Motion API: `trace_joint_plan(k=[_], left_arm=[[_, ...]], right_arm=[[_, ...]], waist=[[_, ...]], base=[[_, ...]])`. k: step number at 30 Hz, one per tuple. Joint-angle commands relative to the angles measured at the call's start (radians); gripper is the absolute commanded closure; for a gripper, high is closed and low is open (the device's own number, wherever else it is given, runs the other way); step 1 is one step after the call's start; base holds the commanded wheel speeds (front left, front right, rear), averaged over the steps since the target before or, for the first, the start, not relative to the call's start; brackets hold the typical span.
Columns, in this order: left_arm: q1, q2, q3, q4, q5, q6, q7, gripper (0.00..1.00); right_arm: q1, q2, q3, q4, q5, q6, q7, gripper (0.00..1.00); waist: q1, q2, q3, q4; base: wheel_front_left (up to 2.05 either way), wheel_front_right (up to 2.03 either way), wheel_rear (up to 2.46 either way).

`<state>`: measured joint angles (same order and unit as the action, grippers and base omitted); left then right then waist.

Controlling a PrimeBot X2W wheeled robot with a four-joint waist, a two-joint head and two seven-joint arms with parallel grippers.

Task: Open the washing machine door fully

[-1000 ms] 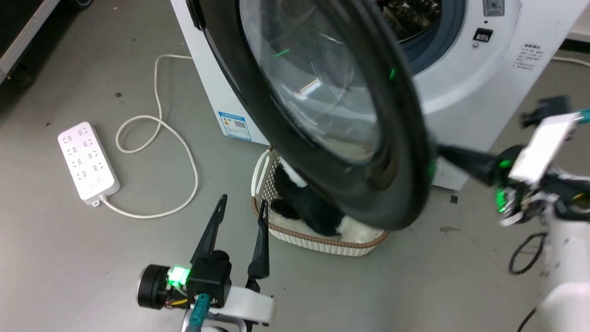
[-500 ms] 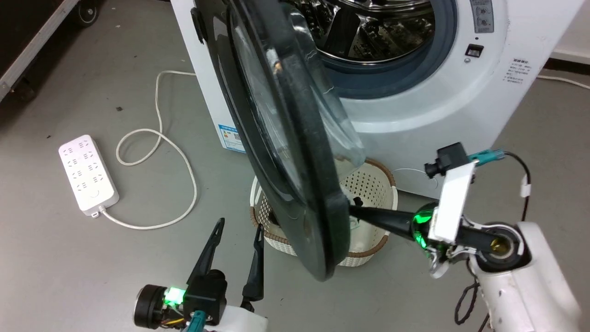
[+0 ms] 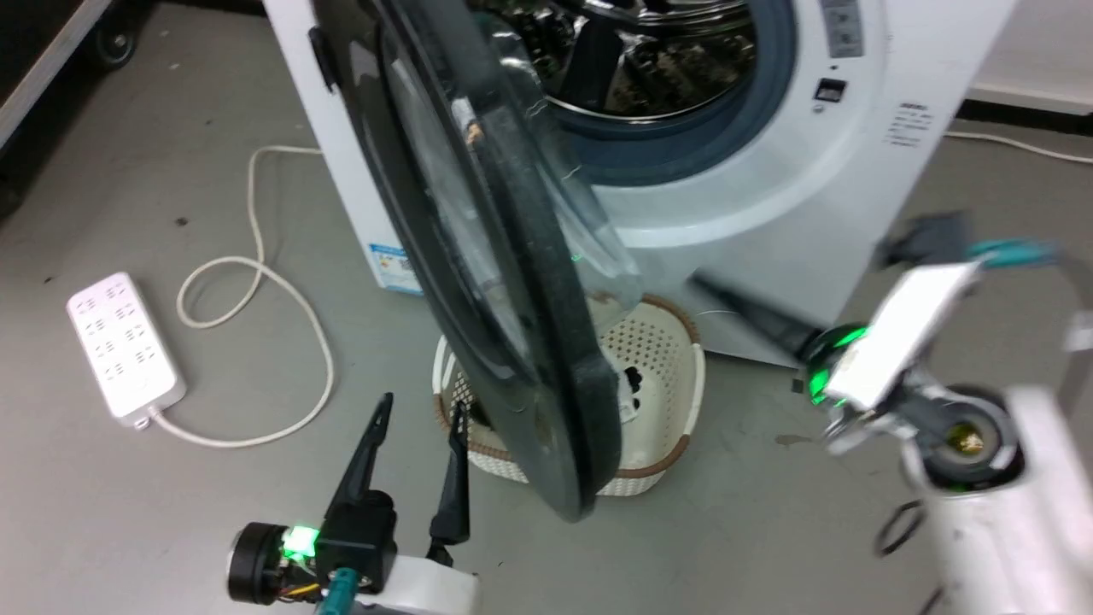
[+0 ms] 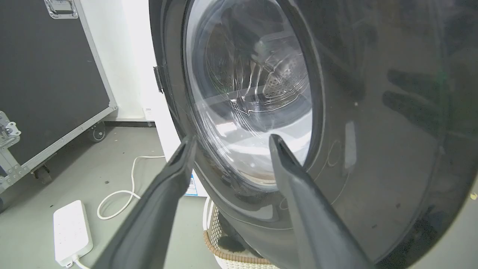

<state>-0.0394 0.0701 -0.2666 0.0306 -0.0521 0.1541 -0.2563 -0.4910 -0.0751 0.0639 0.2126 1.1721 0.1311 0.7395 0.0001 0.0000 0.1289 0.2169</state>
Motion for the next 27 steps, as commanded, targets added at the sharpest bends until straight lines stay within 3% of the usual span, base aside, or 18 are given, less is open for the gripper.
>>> trace_joint_plan(k=[1, 7, 10, 14, 19, 27], left_arm=[[-0.004, -0.004, 0.009, -0.005, -0.005, -0.003, -0.006, 0.00], [-0.002, -0.005, 0.043, -0.012, -0.023, -0.018, -0.006, 0.00], [0.007, -0.005, 0.063, -0.012, -0.031, -0.026, -0.006, 0.00], [0.029, -0.007, 0.085, 0.000, -0.052, -0.043, -0.006, 0.00], [0.048, -0.008, 0.100, -0.001, -0.052, -0.057, -0.006, 0.00], [0.080, -0.010, 0.111, 0.002, -0.048, -0.070, -0.006, 0.00]], right_arm=[[0.003, -0.023, -0.006, -0.032, -0.030, 0.000, -0.037, 0.00], [0.064, -0.198, 0.078, -0.223, -0.302, 0.000, -0.385, 0.00], [0.113, -0.291, 0.117, -0.250, -0.476, 0.000, -0.586, 0.00], [0.192, -0.336, 0.108, -0.251, -0.689, 0.000, -0.782, 0.00], [0.327, -0.271, 0.019, -0.282, -0.899, 0.000, -0.904, 0.00], [0.551, -0.083, -0.086, -0.336, -1.099, 0.000, -0.969, 0.00]], waist=[[-0.0001, 0.0000, -0.010, -0.015], [-0.0001, 0.0000, -0.047, -0.067], [-0.0001, 0.0000, -0.068, -0.094], [-0.0001, 0.0000, -0.092, -0.125], [-0.0001, 0.0000, -0.104, -0.152], [-0.0001, 0.0000, -0.109, -0.171]], base=[[0.00, 0.00, 0.00], [0.00, 0.00, 0.00], [0.00, 0.00, 0.00], [0.00, 0.00, 0.00], [0.00, 0.00, 0.00], [0.00, 0.00, 0.00]])
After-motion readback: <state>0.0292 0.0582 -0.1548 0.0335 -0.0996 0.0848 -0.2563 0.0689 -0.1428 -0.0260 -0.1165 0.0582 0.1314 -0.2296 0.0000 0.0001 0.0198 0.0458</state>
